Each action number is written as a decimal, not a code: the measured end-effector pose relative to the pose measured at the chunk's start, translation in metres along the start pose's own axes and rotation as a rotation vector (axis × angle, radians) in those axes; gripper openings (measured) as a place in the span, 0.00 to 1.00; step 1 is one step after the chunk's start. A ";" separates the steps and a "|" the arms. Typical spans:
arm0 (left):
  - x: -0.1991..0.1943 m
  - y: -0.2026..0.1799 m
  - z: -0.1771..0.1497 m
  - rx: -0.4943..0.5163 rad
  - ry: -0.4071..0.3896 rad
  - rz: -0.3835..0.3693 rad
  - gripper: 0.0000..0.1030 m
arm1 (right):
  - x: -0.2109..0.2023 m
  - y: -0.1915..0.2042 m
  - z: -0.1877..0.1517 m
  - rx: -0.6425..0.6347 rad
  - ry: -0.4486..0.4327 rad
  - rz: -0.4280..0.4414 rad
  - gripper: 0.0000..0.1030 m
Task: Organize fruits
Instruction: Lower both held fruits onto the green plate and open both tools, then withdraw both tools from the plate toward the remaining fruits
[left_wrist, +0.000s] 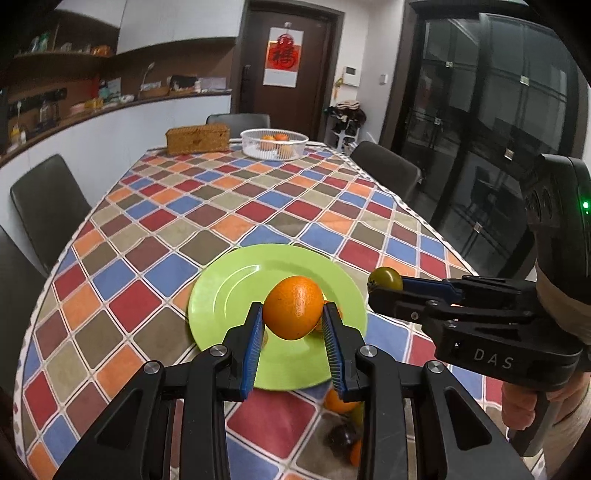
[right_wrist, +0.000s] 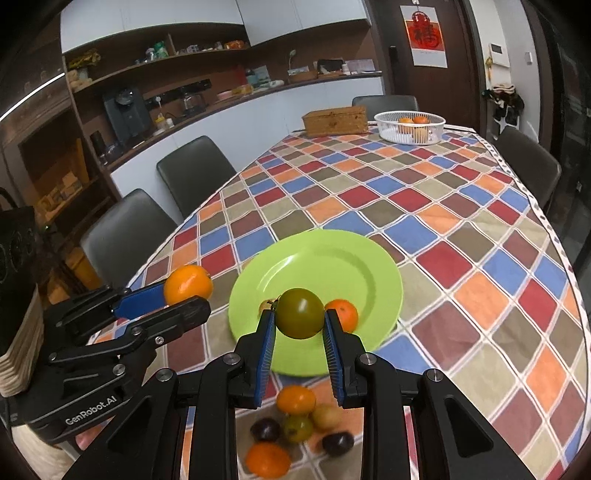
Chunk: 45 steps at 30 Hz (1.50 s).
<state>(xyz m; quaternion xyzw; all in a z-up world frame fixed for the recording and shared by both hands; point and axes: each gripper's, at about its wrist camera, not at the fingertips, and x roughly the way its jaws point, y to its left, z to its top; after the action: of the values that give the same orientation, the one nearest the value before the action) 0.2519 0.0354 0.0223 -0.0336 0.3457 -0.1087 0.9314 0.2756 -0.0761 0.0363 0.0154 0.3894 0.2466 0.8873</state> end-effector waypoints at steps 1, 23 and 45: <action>0.005 0.003 0.002 -0.008 0.005 0.001 0.31 | 0.005 -0.001 0.003 -0.003 0.006 0.001 0.27; 0.119 0.055 0.014 -0.104 0.258 0.048 0.31 | 0.116 -0.033 0.039 0.029 0.205 -0.021 0.27; 0.084 0.041 0.019 -0.064 0.183 0.092 0.34 | 0.102 -0.031 0.033 0.022 0.193 -0.034 0.30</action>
<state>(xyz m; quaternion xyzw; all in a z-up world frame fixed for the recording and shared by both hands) 0.3335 0.0559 -0.0222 -0.0372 0.4339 -0.0576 0.8984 0.3708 -0.0517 -0.0170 -0.0054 0.4760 0.2274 0.8495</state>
